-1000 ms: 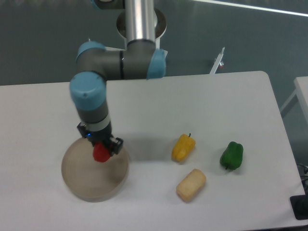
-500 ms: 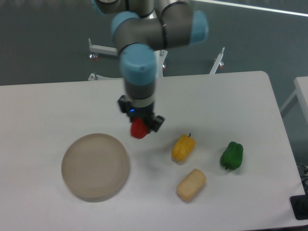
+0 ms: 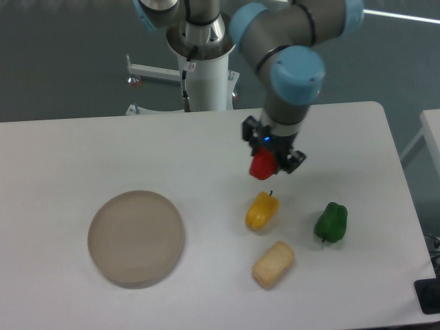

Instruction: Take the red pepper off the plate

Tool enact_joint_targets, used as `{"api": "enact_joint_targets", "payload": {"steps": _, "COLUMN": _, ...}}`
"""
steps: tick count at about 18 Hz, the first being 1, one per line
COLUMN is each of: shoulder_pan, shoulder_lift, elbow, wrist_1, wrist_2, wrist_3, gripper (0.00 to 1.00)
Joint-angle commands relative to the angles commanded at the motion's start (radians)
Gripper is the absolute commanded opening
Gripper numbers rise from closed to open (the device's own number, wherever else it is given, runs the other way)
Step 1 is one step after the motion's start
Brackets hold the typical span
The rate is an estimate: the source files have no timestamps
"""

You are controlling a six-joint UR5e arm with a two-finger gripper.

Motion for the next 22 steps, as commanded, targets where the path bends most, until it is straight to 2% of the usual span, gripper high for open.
{"api": "enact_joint_targets", "payload": {"steps": 3, "shoulder_pan": 0.04, "shoulder_lift": 0.02, "elbow": -0.028, "wrist_1": 0.011, "wrist_2": 0.009, "wrist_3": 0.117, "gripper": 0.24}}
{"api": "enact_joint_targets", "payload": {"steps": 13, "shoulder_pan": 0.034, "shoulder_lift": 0.015, "elbow": 0.014, "wrist_1": 0.018, "wrist_2": 0.012, "wrist_3": 0.171, "gripper": 0.26}}
{"api": "enact_joint_targets", "payload": {"steps": 22, "shoulder_pan": 0.028, "shoulder_lift": 0.011, "elbow": 0.0, "wrist_1": 0.025, "wrist_2": 0.012, "wrist_3": 0.163, "gripper": 0.26}}
